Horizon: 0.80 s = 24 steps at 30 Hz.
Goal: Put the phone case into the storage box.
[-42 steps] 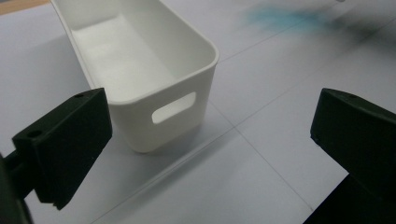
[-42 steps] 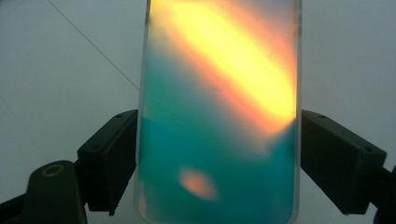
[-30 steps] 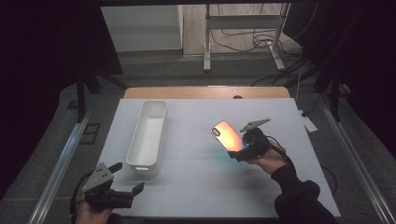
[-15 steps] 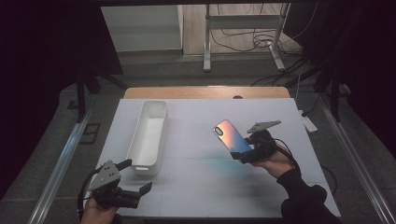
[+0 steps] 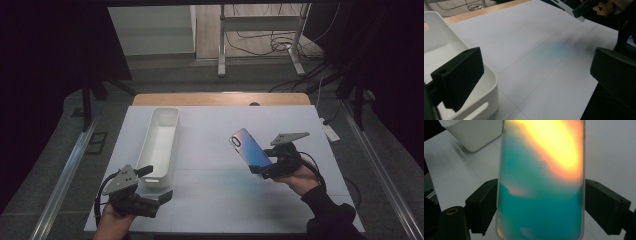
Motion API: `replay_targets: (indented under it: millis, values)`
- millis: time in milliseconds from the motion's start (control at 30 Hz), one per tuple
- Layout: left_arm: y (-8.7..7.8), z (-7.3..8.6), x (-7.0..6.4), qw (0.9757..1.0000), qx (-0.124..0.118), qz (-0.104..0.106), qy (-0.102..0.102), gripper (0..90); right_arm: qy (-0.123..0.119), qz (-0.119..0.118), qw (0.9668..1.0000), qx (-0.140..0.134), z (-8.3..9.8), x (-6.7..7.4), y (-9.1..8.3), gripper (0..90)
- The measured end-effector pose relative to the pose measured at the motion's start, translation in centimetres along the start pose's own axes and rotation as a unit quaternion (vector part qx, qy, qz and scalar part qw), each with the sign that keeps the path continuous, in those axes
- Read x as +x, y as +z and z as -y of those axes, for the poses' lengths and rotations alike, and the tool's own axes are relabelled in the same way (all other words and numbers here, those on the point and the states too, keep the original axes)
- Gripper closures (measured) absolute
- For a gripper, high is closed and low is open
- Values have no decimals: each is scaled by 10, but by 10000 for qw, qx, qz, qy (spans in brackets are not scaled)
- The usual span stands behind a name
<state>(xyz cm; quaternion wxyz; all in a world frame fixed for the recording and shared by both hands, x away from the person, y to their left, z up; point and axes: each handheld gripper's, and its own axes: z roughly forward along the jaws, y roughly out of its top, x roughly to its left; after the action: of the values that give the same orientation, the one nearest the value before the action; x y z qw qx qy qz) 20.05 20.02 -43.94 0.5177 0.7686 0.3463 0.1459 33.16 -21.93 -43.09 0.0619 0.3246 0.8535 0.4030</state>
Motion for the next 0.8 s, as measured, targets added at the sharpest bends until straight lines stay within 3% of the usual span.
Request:
replay_targets:
  millis: [333, 800]
  values:
    - [13, -12, 1, 9995, -123, 282, -33, 0, 5, -109, 9998, -155, 4, 5, -12, 167]
    - [33, -27, -1, 9968, -230, 760, 63, 0, -70, -257, 9992, -315, 9, 15, -23, 167]
